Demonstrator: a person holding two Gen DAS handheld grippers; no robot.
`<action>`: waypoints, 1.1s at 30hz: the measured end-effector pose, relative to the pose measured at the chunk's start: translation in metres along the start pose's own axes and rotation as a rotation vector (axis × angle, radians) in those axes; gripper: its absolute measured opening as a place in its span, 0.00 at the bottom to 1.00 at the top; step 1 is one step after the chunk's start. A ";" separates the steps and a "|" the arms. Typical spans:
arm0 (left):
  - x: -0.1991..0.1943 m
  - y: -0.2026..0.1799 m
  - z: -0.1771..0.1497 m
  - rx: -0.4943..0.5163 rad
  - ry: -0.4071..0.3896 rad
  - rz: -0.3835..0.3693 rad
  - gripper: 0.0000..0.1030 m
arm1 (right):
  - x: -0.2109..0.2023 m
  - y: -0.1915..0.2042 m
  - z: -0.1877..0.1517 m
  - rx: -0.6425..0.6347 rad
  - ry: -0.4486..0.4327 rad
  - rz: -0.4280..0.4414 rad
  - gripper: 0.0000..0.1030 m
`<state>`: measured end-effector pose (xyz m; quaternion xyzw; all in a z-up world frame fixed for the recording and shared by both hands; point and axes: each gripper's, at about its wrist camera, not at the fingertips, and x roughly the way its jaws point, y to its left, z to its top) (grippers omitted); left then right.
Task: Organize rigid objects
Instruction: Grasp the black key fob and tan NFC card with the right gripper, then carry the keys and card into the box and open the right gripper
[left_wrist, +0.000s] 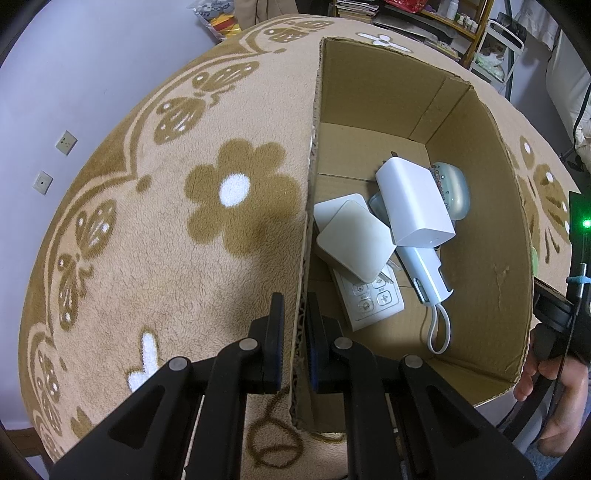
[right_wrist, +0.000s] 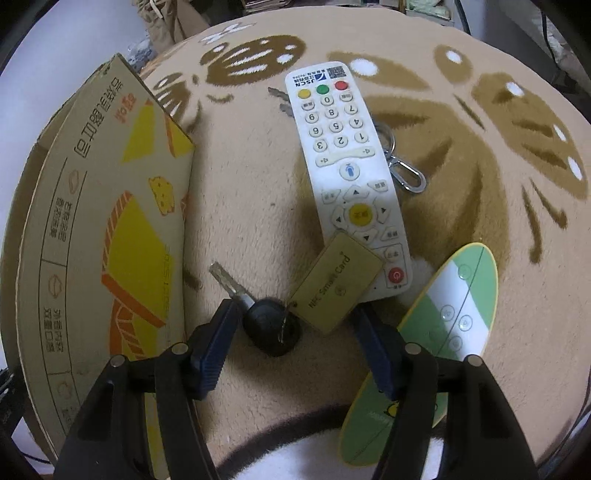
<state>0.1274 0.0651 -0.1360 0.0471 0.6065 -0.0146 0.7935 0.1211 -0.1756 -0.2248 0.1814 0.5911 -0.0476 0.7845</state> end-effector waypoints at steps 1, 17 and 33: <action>0.000 0.000 0.000 0.001 0.000 0.000 0.11 | 0.000 -0.001 0.000 0.006 -0.003 0.004 0.66; 0.002 0.000 0.000 0.002 -0.002 0.003 0.10 | -0.029 -0.019 -0.003 0.066 -0.062 0.156 0.13; 0.002 0.000 0.000 0.002 -0.002 0.001 0.11 | -0.098 0.002 0.004 -0.026 -0.227 0.198 0.13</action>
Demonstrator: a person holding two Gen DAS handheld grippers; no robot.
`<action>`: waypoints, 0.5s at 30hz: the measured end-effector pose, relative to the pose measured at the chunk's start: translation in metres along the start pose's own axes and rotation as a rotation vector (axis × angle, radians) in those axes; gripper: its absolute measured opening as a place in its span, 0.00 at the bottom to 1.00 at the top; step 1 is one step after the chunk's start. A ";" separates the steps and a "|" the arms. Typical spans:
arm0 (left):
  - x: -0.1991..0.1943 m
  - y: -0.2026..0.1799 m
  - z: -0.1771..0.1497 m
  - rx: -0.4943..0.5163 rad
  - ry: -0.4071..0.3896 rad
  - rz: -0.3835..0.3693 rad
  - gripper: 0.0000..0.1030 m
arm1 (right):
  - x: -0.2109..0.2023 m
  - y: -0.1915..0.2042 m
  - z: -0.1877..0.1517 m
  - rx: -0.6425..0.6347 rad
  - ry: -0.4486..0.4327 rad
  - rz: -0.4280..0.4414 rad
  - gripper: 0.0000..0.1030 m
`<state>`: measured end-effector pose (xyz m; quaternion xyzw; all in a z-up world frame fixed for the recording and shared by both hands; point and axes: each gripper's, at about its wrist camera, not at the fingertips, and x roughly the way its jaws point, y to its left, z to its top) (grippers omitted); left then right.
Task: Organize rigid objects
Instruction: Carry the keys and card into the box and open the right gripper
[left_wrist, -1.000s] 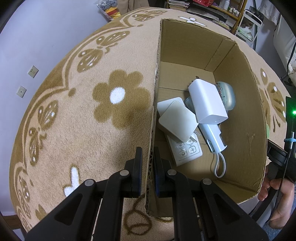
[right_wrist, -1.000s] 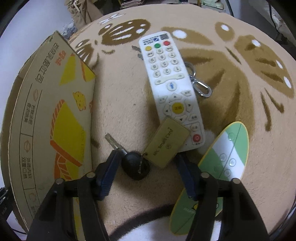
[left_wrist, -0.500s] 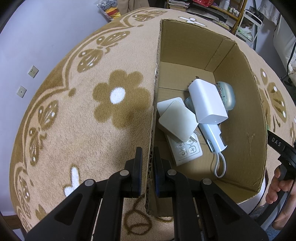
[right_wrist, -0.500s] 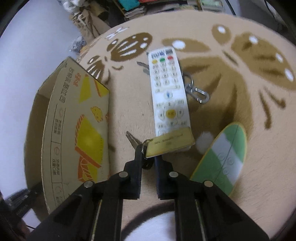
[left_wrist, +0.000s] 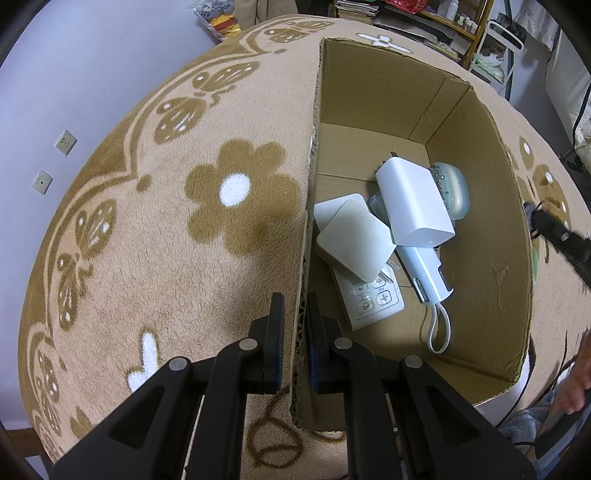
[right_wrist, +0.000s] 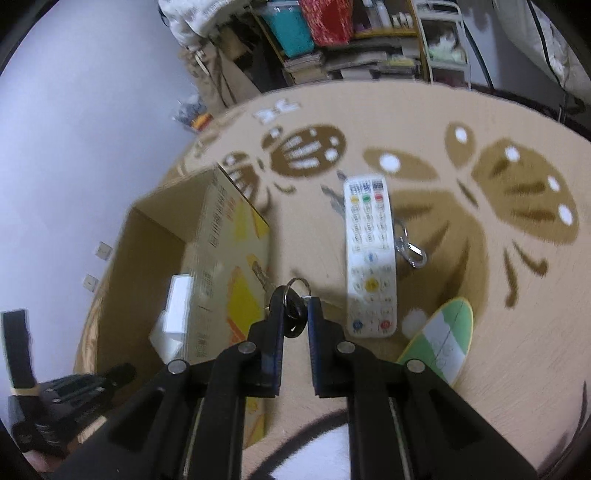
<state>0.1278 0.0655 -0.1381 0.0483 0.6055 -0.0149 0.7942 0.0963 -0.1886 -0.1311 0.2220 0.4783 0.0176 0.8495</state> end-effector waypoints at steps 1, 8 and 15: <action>0.000 0.000 0.000 -0.001 0.000 0.000 0.11 | -0.005 0.002 0.002 -0.005 -0.017 0.004 0.13; 0.000 0.000 -0.001 -0.001 0.000 -0.003 0.10 | -0.030 0.022 0.016 -0.052 -0.118 0.065 0.13; 0.000 0.000 -0.001 -0.001 0.000 -0.003 0.10 | -0.059 0.060 0.019 -0.148 -0.198 0.150 0.13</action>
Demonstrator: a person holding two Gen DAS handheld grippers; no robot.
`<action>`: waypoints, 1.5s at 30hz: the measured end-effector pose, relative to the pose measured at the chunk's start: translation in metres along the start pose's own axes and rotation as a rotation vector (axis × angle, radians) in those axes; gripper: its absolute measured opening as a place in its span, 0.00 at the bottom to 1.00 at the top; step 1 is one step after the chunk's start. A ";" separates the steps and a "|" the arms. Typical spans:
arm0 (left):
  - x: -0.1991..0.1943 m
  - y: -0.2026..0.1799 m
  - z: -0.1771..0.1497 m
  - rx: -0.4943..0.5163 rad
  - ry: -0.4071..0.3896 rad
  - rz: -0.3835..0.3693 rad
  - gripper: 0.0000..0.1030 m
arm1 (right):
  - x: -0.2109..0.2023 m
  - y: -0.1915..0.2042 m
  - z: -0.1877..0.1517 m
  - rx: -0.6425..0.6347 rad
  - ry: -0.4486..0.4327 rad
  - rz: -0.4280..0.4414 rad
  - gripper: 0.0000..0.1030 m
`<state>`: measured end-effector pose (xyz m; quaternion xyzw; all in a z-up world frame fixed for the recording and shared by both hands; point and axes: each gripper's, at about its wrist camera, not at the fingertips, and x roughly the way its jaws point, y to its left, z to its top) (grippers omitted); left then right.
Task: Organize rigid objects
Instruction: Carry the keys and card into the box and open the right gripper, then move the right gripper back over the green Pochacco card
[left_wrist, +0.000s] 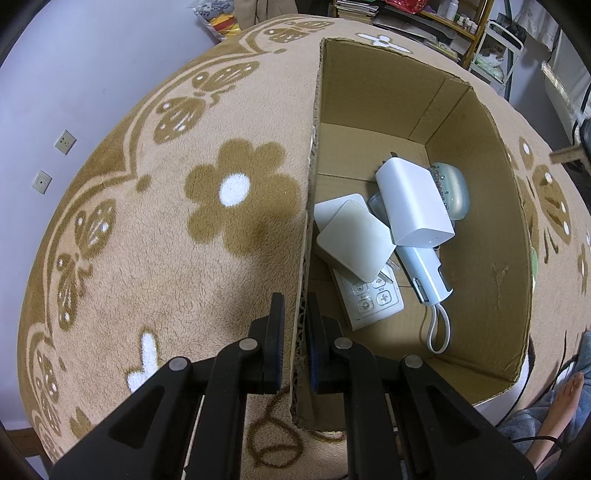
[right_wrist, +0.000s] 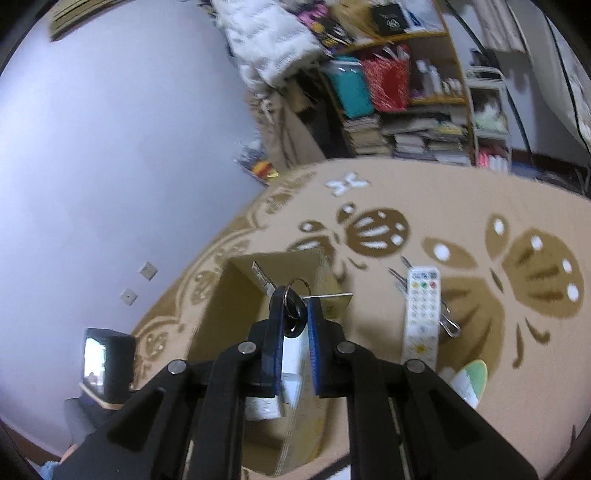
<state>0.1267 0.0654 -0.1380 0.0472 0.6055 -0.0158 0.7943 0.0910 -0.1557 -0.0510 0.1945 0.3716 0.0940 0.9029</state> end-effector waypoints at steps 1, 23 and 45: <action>0.000 0.000 0.000 0.001 -0.001 0.001 0.10 | 0.000 0.006 0.000 -0.014 -0.004 0.008 0.13; -0.001 -0.003 0.000 0.010 -0.003 0.014 0.11 | 0.068 0.027 -0.053 -0.066 0.173 0.012 0.12; -0.001 -0.001 -0.001 0.009 -0.001 0.013 0.11 | 0.040 0.023 -0.040 -0.108 0.105 -0.087 0.44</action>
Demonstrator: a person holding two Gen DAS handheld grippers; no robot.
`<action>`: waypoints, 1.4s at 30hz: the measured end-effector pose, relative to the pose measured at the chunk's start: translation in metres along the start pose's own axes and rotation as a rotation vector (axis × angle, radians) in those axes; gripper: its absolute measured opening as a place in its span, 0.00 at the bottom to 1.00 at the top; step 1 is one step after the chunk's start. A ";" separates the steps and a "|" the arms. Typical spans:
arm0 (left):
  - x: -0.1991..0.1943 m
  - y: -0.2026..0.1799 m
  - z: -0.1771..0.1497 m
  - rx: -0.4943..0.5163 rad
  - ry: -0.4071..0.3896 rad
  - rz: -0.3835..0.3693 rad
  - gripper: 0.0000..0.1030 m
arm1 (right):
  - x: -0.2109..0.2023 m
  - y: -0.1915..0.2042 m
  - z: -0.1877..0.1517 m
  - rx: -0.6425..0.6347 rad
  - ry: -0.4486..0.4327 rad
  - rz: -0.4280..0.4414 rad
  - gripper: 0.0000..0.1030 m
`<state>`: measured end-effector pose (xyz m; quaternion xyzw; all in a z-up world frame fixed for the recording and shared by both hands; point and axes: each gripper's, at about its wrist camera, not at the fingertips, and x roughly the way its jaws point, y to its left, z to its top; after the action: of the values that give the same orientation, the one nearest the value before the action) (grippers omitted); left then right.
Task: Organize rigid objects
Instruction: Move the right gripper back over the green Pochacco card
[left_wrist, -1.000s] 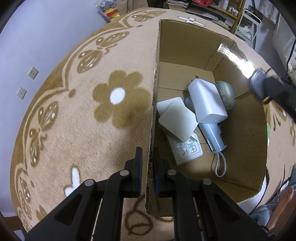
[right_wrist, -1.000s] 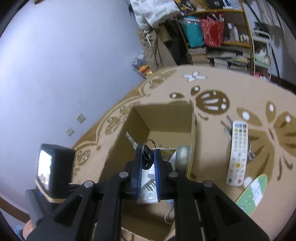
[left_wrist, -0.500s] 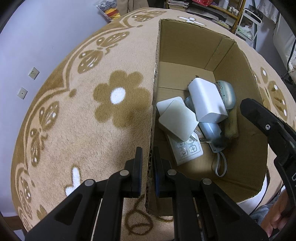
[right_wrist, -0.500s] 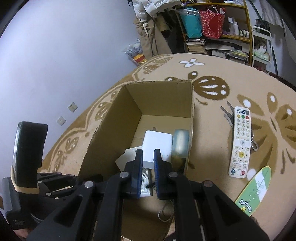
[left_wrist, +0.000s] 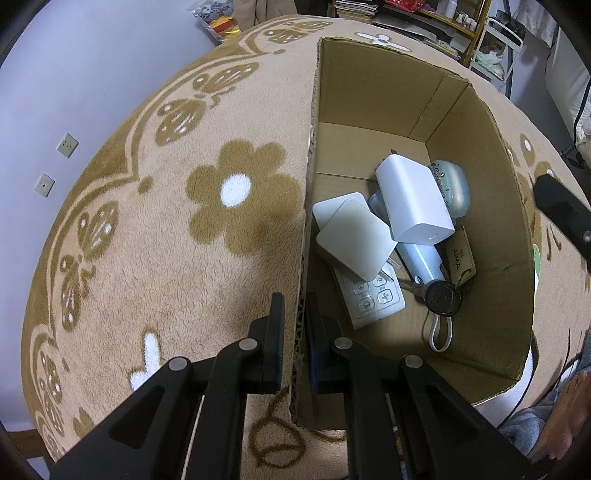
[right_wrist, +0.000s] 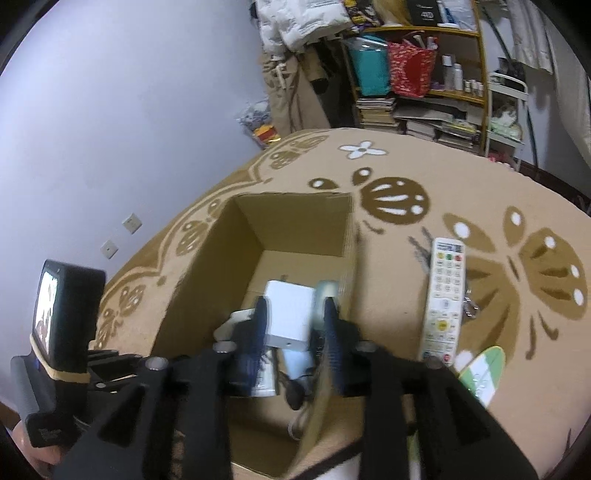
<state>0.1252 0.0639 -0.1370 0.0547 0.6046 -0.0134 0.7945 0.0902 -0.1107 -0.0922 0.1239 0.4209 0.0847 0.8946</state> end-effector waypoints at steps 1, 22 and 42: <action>0.000 0.000 0.000 0.000 0.000 0.000 0.11 | -0.001 -0.004 0.001 0.011 -0.005 -0.006 0.49; 0.000 0.000 0.000 0.004 0.002 0.004 0.11 | 0.001 -0.091 -0.011 0.136 0.061 -0.327 1.00; 0.003 -0.004 0.000 0.021 0.010 0.025 0.11 | 0.030 -0.139 -0.056 0.415 0.219 -0.348 1.00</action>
<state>0.1253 0.0601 -0.1402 0.0706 0.6076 -0.0096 0.7911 0.0720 -0.2273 -0.1896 0.2202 0.5382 -0.1452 0.8005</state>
